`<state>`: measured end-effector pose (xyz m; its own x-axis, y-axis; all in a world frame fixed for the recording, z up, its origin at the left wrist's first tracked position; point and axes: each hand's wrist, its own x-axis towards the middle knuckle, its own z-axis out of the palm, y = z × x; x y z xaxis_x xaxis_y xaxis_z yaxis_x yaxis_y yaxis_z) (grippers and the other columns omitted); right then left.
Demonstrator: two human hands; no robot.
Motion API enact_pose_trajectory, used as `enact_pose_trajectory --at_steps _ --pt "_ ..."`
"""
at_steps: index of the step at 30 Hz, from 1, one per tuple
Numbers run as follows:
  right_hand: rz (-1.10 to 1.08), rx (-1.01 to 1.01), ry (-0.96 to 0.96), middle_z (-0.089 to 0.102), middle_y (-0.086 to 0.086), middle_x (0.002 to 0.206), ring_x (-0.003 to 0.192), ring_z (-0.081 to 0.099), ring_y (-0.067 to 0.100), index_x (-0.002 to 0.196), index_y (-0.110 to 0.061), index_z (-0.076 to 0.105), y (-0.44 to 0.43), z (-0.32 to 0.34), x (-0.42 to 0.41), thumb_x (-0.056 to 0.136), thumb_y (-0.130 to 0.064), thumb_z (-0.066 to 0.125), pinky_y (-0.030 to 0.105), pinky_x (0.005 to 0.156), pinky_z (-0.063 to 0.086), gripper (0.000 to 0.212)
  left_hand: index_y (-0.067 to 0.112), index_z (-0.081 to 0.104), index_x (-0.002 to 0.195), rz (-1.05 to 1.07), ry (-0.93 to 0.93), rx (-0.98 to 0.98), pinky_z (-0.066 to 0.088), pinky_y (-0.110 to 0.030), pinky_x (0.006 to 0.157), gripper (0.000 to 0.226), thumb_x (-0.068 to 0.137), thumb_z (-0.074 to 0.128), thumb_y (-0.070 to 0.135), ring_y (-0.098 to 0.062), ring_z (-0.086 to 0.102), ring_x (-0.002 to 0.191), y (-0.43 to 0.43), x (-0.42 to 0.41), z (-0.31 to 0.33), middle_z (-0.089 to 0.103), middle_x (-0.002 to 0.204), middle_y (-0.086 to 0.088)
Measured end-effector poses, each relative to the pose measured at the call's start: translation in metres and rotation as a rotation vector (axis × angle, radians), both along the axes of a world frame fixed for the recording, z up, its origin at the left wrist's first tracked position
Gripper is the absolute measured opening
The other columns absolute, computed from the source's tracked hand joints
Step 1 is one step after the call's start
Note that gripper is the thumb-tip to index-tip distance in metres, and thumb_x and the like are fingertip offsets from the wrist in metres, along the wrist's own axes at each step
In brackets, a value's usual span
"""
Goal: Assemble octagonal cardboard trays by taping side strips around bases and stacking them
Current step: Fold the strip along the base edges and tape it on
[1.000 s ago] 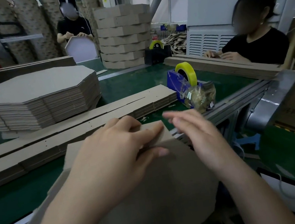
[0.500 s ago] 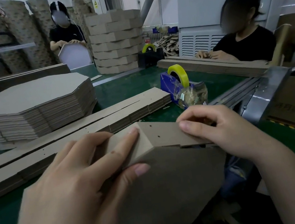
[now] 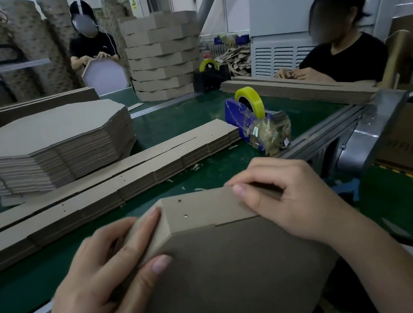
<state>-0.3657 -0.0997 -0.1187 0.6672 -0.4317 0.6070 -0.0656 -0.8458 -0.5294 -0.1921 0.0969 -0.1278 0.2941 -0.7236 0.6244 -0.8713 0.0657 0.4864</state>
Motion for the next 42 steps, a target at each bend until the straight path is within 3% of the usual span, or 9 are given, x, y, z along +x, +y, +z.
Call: enact_pose_trajectory --at_steps 3,6,11,16,18,23,31,39,42 --pt "-0.015 -0.038 -0.023 0.063 -0.011 0.080 0.075 0.060 0.005 0.097 -0.012 0.077 0.001 0.000 0.009 0.091 -0.028 0.059 0.024 0.067 0.047 0.024 0.038 0.057 0.130 -0.027 -0.033 0.078 0.040 -0.015 0.090 0.047 0.086 0.048 0.052 -0.008 0.057 0.111 -0.006 0.009 0.007 0.059 0.122 0.015" --pt "-0.026 -0.065 -0.035 0.068 -0.003 0.083 0.077 0.063 0.008 0.097 -0.010 0.077 0.005 0.000 0.018 0.089 -0.026 0.060 0.030 0.068 0.050 0.024 0.046 0.058 0.126 -0.088 -0.136 0.151 0.047 -0.027 0.090 0.040 0.088 0.046 0.053 -0.010 0.055 0.114 -0.019 0.004 0.023 0.057 0.124 0.017" --pt "-0.014 0.086 -0.041 0.072 -0.008 0.086 0.084 0.065 0.003 0.094 -0.015 0.077 0.006 0.004 0.022 0.088 -0.029 0.059 0.016 0.074 0.049 0.024 0.038 0.067 0.118 -0.099 -0.484 0.313 0.053 -0.038 0.071 0.042 0.091 0.038 0.053 -0.021 0.061 0.091 -0.047 -0.011 0.043 0.064 0.106 0.005" --pt "0.057 0.662 0.078 0.070 0.012 0.091 0.089 0.066 0.021 0.094 -0.007 0.072 -0.017 -0.004 0.004 0.087 -0.051 0.056 0.026 0.079 0.045 0.047 0.038 0.069 0.114 -0.047 -0.455 0.294 0.051 -0.035 0.062 0.041 0.091 0.038 0.051 -0.021 0.062 0.087 -0.044 -0.008 0.040 0.065 0.104 0.005" --pt "0.066 0.668 0.062 0.060 0.021 0.088 0.083 0.058 0.025 0.094 0.000 0.064 -0.016 -0.012 0.006 0.089 -0.049 0.056 0.026 0.076 0.041 0.050 0.037 0.069 0.115 -0.037 -0.456 0.280 0.052 -0.036 0.060 0.041 0.091 0.038 0.051 -0.022 0.062 0.087 -0.044 -0.005 0.040 0.065 0.105 0.005" --pt "0.078 0.577 -0.031 0.055 0.003 0.075 0.077 0.054 0.010 0.082 -0.009 0.063 -0.020 -0.008 0.015 0.087 -0.044 0.047 0.019 0.069 0.039 0.038 0.037 0.067 0.119 -0.033 -0.439 0.220 0.053 -0.039 0.068 0.043 0.093 0.036 0.052 -0.023 0.061 0.094 -0.049 0.002 0.041 0.063 0.108 0.006" --pt "0.071 0.506 -0.079 0.060 0.018 0.082 0.079 0.056 0.030 0.087 -0.004 0.066 -0.033 -0.015 0.024 0.089 -0.041 0.048 0.032 0.071 0.040 0.041 0.037 0.066 0.120 -0.045 -0.384 0.222 0.052 -0.041 0.071 0.041 0.091 0.039 0.050 -0.024 0.060 0.097 -0.059 0.010 0.032 0.063 0.111 0.005" --pt "0.097 0.648 -0.047 0.072 -0.005 0.103 0.103 0.064 0.009 0.107 -0.018 0.070 -0.044 -0.017 0.026 0.089 -0.043 0.043 0.020 0.089 0.045 0.041 0.043 0.066 0.116 0.007 -0.399 0.249 0.046 -0.030 0.067 0.039 0.089 0.039 0.051 -0.021 0.063 0.095 -0.072 0.013 0.031 0.066 0.107 0.007" --pt "0.087 0.700 -0.024 0.072 0.001 0.104 0.106 0.064 0.018 0.107 -0.016 0.071 -0.057 -0.019 0.027 0.087 -0.045 0.048 0.034 0.096 0.044 0.043 0.044 0.066 0.116 0.014 -0.386 0.244 0.045 -0.030 0.065 0.039 0.089 0.038 0.050 -0.022 0.063 0.094 -0.075 0.017 0.030 0.065 0.106 0.007"
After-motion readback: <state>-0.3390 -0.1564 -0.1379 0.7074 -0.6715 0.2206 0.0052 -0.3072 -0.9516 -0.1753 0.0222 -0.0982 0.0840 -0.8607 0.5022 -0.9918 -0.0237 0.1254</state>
